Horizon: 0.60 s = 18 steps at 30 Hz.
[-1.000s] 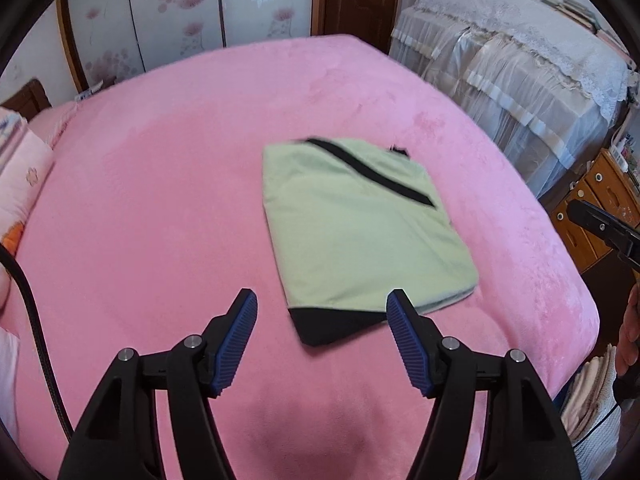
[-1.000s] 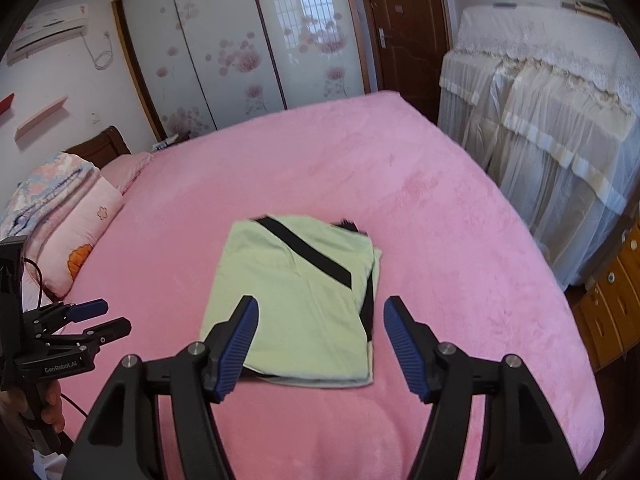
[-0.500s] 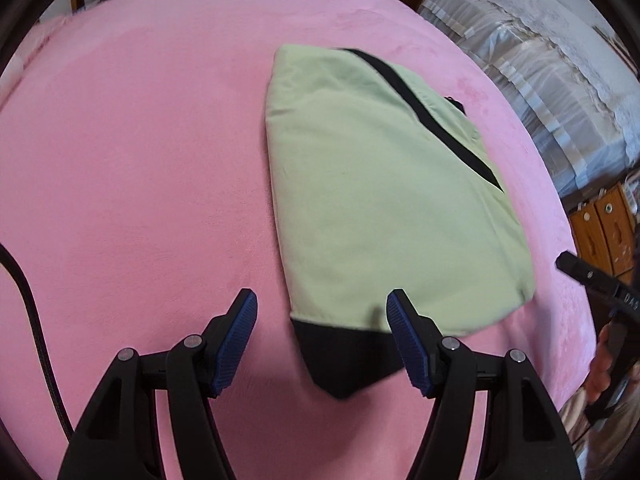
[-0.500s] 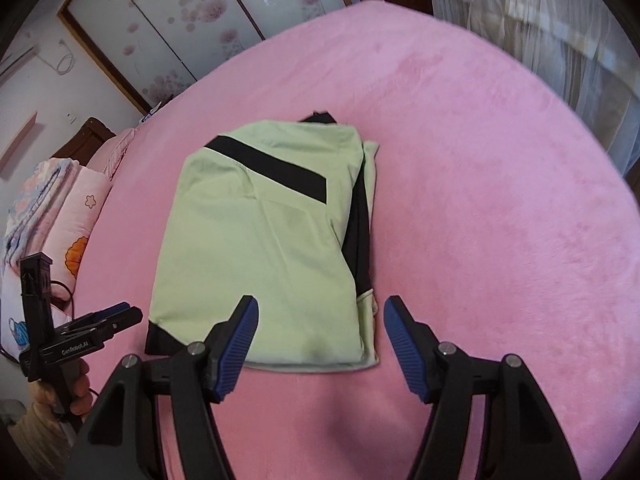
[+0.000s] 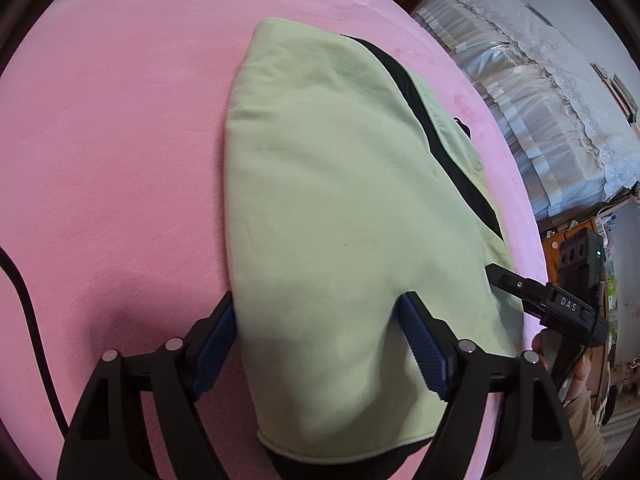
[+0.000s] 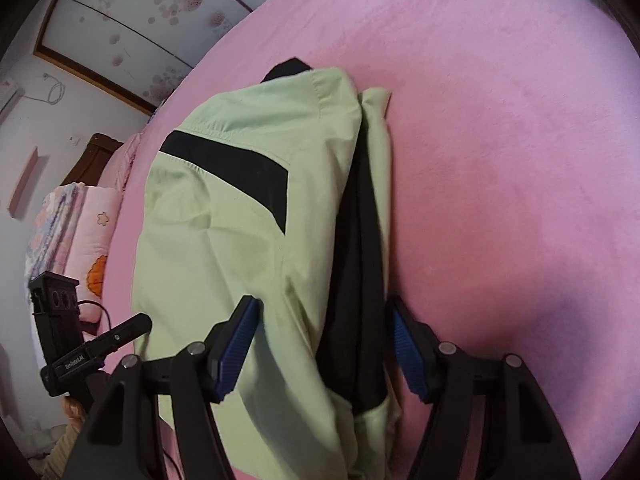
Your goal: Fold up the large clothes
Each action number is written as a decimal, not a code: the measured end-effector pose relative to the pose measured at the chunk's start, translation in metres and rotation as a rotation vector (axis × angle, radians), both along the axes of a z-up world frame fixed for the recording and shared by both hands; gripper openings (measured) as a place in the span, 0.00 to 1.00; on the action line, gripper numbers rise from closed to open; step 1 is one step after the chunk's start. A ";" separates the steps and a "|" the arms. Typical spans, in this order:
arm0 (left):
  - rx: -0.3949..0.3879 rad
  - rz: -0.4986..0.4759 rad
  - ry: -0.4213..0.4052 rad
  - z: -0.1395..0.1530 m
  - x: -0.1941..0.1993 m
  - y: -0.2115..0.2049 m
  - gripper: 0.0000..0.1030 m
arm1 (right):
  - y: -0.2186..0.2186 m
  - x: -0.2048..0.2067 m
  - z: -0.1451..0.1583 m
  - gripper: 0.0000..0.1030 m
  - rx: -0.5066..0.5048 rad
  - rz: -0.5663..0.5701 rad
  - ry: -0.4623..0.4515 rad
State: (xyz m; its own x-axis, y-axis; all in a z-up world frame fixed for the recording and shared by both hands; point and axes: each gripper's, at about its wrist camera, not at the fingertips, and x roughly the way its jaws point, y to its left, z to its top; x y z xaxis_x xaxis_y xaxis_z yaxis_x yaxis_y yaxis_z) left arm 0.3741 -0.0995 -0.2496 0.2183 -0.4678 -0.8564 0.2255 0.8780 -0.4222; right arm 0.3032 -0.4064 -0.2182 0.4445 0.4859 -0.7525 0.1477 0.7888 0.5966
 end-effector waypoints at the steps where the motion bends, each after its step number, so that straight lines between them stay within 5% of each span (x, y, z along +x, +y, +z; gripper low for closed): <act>1: -0.007 -0.003 0.001 -0.002 0.001 -0.002 0.79 | 0.000 0.001 -0.002 0.64 0.014 0.003 -0.007; 4: -0.034 -0.005 -0.003 -0.007 0.002 -0.004 0.79 | 0.002 0.006 -0.005 0.62 0.024 0.019 -0.030; 7: -0.035 -0.009 -0.020 -0.006 0.000 -0.008 0.71 | 0.010 0.007 -0.004 0.42 -0.013 0.053 -0.044; 12: 0.069 -0.049 -0.117 0.011 -0.012 -0.027 0.47 | 0.030 0.004 0.014 0.18 -0.111 0.062 -0.072; 18: 0.168 -0.082 -0.219 0.049 -0.038 -0.038 0.32 | 0.072 -0.018 0.060 0.10 -0.257 0.085 -0.135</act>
